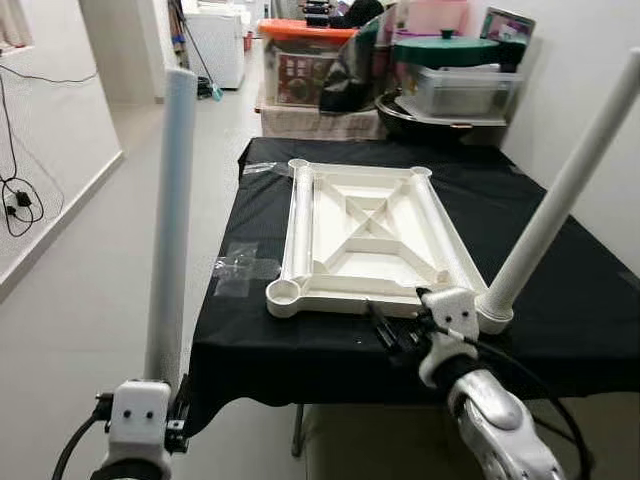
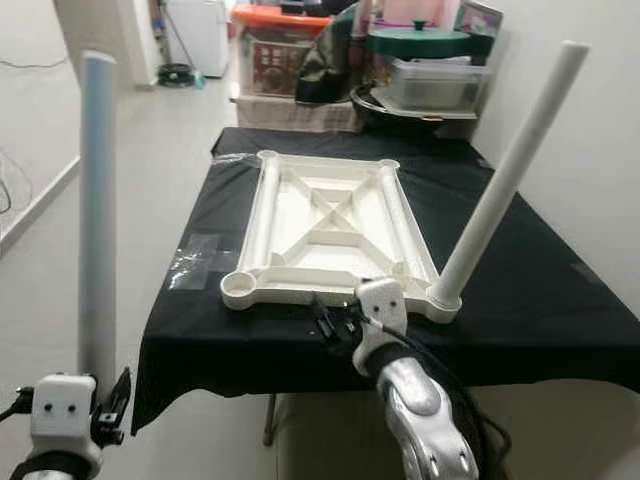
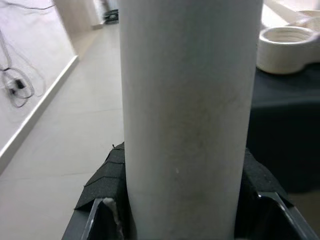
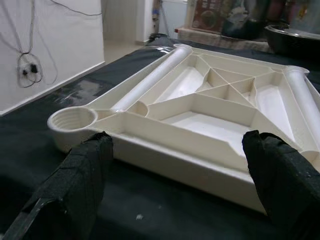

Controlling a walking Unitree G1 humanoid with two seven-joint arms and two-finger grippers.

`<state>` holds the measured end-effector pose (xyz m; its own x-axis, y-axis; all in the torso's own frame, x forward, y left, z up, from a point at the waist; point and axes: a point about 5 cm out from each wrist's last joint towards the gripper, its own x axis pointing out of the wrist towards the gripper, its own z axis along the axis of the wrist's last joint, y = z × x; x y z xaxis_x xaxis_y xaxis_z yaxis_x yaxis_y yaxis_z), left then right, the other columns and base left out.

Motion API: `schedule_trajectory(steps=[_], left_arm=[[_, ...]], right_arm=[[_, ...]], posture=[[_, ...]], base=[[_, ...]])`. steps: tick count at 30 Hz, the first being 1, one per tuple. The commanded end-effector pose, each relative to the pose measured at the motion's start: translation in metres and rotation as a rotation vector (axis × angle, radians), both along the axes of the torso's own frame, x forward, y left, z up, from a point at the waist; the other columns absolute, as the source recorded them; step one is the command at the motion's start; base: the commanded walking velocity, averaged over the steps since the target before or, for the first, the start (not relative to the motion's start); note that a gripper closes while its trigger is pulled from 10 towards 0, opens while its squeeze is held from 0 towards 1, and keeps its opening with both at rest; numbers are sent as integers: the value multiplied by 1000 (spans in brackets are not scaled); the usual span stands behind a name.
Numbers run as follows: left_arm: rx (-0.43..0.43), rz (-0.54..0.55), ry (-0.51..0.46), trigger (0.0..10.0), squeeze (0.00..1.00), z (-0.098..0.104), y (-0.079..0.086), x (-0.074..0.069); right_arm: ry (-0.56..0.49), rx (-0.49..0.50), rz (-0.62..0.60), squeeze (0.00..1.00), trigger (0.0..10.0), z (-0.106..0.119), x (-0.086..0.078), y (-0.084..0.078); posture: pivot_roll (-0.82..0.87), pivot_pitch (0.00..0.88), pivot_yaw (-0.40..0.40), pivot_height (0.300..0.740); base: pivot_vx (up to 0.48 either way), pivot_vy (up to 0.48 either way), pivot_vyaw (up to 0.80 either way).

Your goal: Building children table

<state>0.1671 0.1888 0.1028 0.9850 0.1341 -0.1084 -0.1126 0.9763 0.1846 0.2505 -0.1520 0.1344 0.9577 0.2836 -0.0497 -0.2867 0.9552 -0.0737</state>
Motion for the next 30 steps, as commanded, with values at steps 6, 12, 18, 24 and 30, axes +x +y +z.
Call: schedule_trajectory(steps=[6, 12, 18, 24, 30], left_arm=[[-24, -125, -61, 10000, 0, 8, -13, 4], [4, -217, -90, 10000, 0, 12, -20, 6], [30, -207, -132, 10000, 0, 17, -18, 6], [54, -179, -163, 10000, 0, 19, -18, 4], [56, -171, -172, 10000, 0, 20, -18, 4]], right_arm=[[-58, -77, 11, 0, 10000, -2, -15, -5], [-160, -126, -86, 0, 10000, 0, -24, -15], [-214, -106, -136, 0, 10000, 6, -22, -19], [-195, -93, -110, 0, 10000, 2, -22, -14], [-159, -49, -82, 0, 10000, -4, -20, -10]], posture=[[32, 0, -89, 740], [25, 0, -77, 740], [27, 0, -72, 740], [37, 0, -80, 740], [39, 0, -82, 740]], base=[[0, 0, 0], [0, 0, 0], [0, 0, 0], [0, 0, 0], [0, 0, 0]])
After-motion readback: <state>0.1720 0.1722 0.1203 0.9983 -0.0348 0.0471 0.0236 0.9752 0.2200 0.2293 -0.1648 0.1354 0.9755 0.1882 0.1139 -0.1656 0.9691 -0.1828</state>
